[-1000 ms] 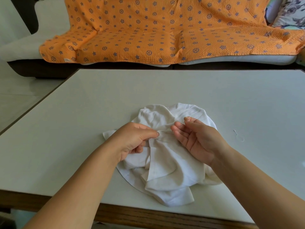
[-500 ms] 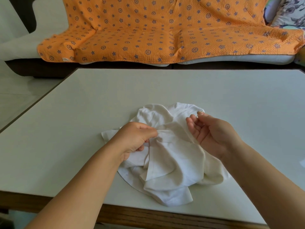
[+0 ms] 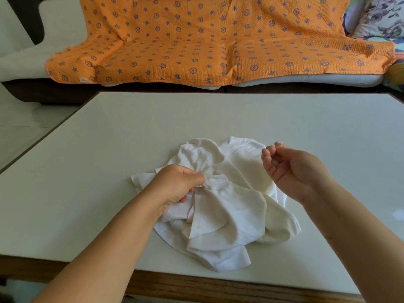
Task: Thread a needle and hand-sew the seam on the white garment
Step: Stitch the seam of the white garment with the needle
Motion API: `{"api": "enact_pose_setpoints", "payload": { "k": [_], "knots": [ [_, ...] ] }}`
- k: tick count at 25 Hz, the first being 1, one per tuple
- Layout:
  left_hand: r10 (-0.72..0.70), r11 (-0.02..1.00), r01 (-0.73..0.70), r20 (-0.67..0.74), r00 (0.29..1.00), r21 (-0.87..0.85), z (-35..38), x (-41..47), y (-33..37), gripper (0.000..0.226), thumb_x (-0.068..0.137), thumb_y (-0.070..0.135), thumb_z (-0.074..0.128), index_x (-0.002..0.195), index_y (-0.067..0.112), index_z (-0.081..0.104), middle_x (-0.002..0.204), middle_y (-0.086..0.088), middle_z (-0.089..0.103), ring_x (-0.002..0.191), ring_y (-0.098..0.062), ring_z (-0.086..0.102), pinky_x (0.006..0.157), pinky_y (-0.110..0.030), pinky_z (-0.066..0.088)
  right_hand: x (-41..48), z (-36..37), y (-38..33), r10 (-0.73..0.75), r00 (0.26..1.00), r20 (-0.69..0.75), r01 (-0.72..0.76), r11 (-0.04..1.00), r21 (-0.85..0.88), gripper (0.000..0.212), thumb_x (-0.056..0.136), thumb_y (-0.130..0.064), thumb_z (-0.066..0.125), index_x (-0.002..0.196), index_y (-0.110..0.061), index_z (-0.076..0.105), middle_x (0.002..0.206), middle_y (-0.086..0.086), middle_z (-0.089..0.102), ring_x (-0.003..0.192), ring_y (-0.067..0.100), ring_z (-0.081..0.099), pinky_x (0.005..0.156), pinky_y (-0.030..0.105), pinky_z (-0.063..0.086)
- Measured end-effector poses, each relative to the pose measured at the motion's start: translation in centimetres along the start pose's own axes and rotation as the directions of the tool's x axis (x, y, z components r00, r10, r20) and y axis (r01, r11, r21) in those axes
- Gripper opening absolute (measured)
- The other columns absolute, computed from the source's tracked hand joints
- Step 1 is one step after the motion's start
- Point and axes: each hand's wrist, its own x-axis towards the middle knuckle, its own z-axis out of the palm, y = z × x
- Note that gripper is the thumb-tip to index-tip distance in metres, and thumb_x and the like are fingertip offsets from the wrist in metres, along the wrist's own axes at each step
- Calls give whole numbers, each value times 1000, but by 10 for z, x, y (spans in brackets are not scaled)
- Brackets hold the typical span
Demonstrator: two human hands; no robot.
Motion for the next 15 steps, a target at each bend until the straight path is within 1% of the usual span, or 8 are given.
{"api": "enact_pose_setpoints", "payload": {
  "k": [3,5,7,9,11,13,14,15],
  "knots": [
    [10,999,-9,-16,1000,37,3,1,-1,9,83,19,69,77,14,73,60,4,55,50,-7,46,45,-17,38,0,3,2,-37,999,-2,37,999,7,25,101,0,37,81,-8,50,59,5,58,55,16,66,53,21,55],
    [20,998,-18,-37,999,61,4,1,-2,9,84,19,69,81,12,74,60,3,57,55,-10,48,48,-18,39,0,3,9,-68,998,-16,67,996,-54,24,102,-2,39,82,-8,51,60,5,58,55,16,67,53,21,55],
    [35,998,-32,-46,998,58,5,1,-4,8,86,20,71,88,14,76,61,4,58,55,-9,49,47,-18,38,0,3,19,-86,996,-28,76,964,-256,18,102,-7,42,88,-8,53,64,7,62,57,17,69,51,22,55],
    [64,998,-64,-41,997,20,6,-1,-6,17,85,23,74,102,18,73,71,4,60,61,-9,53,48,-17,38,-3,1,28,-110,993,-50,68,851,-520,12,101,-11,48,92,-9,57,74,9,69,61,18,70,48,24,53],
    [198,976,-181,-140,970,125,12,-1,-9,35,83,26,77,116,23,67,92,4,61,78,-11,58,63,-19,42,-6,3,32,-152,986,-65,77,771,-632,7,97,-13,55,93,-10,60,84,11,70,65,19,68,50,25,51],
    [486,841,-379,-229,844,385,21,-6,-5,42,82,27,77,121,25,65,108,5,58,91,-13,55,79,-23,43,-14,6,28,-193,981,-30,129,757,-641,6,95,-15,58,91,-13,62,86,7,64,68,18,63,55,25,49],
    [589,767,-466,-195,784,442,27,-10,-1,42,83,27,76,123,24,65,112,6,59,92,-12,53,83,-23,43,-21,8,24,-203,979,12,165,760,-628,6,95,-16,58,91,-13,62,86,6,63,69,17,63,57,25,49],
    [628,728,-522,-126,768,444,32,-14,5,43,85,27,74,126,24,64,115,8,60,89,-9,53,85,-20,44,-28,11,19,-205,976,69,205,773,-601,6,95,-16,58,92,-13,62,86,5,63,69,17,64,58,25,49]
  ]
}}
